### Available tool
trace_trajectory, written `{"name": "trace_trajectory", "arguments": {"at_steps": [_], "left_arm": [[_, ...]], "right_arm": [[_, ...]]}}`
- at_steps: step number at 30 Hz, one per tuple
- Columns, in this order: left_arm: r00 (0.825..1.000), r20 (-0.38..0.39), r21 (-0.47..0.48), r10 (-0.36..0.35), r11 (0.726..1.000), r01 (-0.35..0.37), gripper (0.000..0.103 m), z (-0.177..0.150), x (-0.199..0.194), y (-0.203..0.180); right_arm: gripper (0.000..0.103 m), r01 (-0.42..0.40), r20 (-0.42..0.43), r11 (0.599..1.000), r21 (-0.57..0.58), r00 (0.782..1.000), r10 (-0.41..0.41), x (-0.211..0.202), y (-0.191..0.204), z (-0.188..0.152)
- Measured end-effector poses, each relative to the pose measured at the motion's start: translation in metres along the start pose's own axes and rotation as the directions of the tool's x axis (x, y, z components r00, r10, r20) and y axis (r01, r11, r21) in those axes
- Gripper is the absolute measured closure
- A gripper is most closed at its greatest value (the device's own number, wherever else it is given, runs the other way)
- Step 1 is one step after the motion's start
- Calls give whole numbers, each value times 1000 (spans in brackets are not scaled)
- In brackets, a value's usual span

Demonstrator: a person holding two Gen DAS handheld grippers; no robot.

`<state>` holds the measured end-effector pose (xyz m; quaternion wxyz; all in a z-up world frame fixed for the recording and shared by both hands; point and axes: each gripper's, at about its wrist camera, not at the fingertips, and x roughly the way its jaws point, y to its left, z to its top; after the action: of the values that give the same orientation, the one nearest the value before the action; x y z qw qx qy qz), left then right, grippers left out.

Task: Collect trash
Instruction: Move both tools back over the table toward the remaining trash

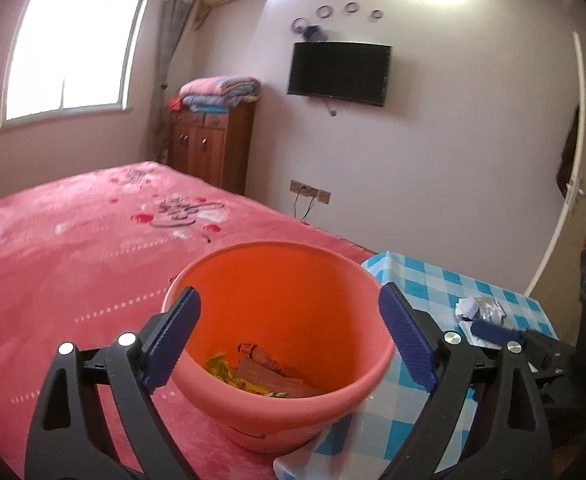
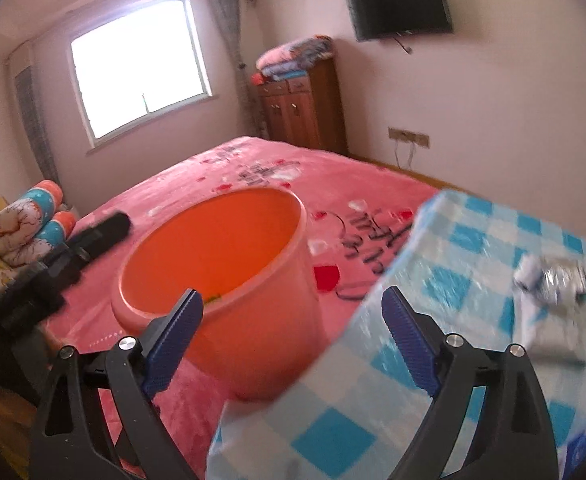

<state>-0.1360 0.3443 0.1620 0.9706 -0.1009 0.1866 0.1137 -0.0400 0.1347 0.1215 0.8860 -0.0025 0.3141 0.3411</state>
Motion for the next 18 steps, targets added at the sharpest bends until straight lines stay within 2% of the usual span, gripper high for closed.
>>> {"name": "trace_trajectory", "arguments": {"at_steps": [3,5,8,14,18], "left_arm": [[999,31,21,-32,999,32,12,4,-5,-10],[996,57,-5,-74,997,74,12,5,-9,-16],[991,85,-14,-103,994,105,12,1,-12,-32],[994,29,53,-105,993,104,12,-14,-11,-75],[996,-34,114,-85,990,89,12,-26,-9,-102]], "right_arm": [[13,30,-55,998,50,998,-27,-5,-19,-16],[13,42,-79,996,83,996,-36,-10,-32,-22],[13,82,-75,989,126,995,-73,-30,-57,-36],[10,165,-39,974,158,986,-161,-71,-99,-54],[7,176,21,972,159,983,-181,-96,-119,-64]]}}
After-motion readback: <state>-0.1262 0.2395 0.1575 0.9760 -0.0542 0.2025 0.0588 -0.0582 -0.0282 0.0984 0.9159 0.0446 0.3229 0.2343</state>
